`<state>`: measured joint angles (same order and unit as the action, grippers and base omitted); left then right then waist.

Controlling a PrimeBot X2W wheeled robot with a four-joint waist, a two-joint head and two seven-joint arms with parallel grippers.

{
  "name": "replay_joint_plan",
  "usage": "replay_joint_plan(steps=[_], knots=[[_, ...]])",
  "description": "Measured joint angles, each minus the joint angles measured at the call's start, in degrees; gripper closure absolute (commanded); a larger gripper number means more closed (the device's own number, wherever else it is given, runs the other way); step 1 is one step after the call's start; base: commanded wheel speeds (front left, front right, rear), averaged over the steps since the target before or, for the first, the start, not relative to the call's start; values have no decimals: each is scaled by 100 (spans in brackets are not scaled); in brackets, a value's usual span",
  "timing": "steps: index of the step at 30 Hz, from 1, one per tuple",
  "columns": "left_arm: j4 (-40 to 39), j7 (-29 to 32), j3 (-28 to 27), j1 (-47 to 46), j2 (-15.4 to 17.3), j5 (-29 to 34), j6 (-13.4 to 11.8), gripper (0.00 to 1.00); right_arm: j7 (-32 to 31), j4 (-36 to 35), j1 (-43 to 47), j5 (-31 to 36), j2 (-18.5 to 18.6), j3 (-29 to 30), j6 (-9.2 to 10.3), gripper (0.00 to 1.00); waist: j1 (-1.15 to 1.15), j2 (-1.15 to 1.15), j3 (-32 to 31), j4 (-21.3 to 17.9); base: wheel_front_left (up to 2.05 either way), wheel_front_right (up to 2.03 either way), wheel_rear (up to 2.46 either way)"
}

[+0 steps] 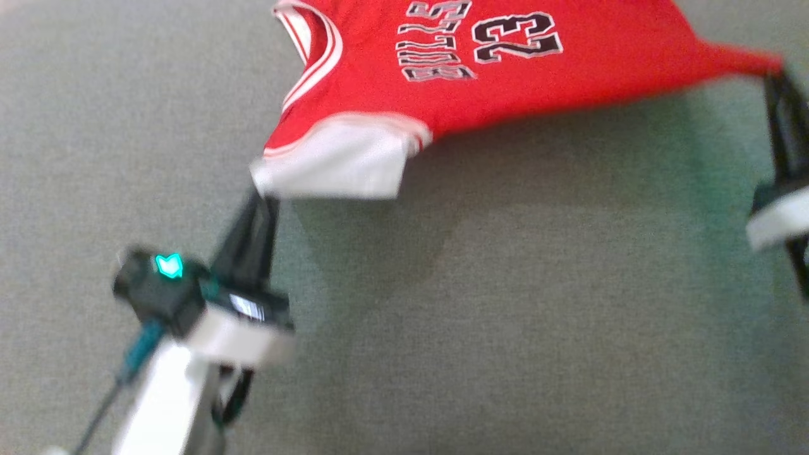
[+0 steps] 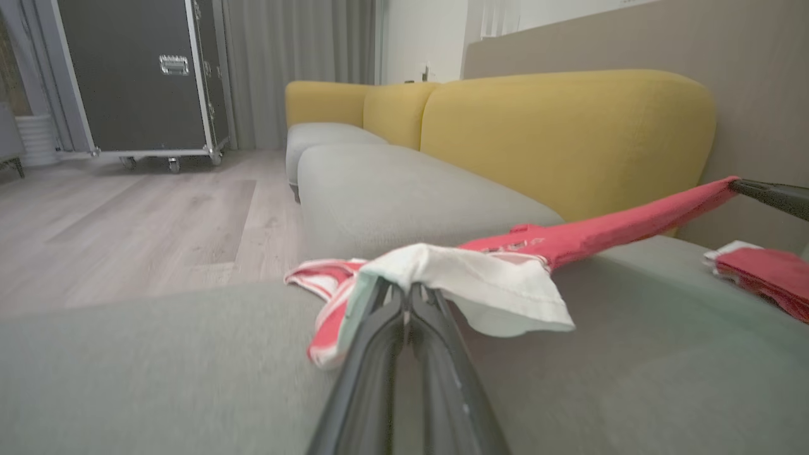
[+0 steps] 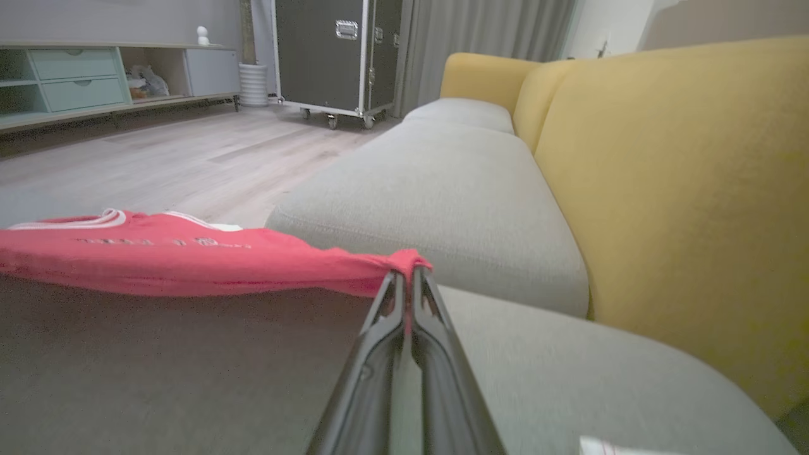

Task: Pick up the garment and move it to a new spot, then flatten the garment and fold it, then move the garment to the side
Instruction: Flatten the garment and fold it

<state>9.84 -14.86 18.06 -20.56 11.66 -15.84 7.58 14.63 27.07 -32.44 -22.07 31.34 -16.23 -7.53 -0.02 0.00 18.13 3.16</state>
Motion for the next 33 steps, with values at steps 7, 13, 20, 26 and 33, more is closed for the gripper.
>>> replay_joint_plan(steps=[7, 13, 20, 26, 33], knots=[[-191, 1, 63, 1701, 93, 26, 0, 100, 0, -532, 2201, 56, -181, 632, 0, 100, -1, 0, -637, -37, 0, 0, 0], [-359, 16, 36, 2658, 130, 9, 0, 100, -66, -985, 3237, 78, -241, 836, 0, 100, 0, 0, -1057, -138, 0, 0, 0], [-636, 140, 69, 3267, 194, -191, 0, 100, -465, -1558, 3871, 97, -338, 1104, 0, 100, 0, 0, -1281, -291, 0, 0, 0], [-614, 250, 151, 2574, 193, -155, 0, 100, -761, -1557, 3595, 11, -422, 1120, 0, 100, 2, 0, -1079, -288, 0, 0, 0], [82, 252, 259, 801, 93, 103, 0, 100, -870, -1110, 2438, -48, -411, 1031, 0, 100, 3, 0, -653, -247, 0, 0, 0]])
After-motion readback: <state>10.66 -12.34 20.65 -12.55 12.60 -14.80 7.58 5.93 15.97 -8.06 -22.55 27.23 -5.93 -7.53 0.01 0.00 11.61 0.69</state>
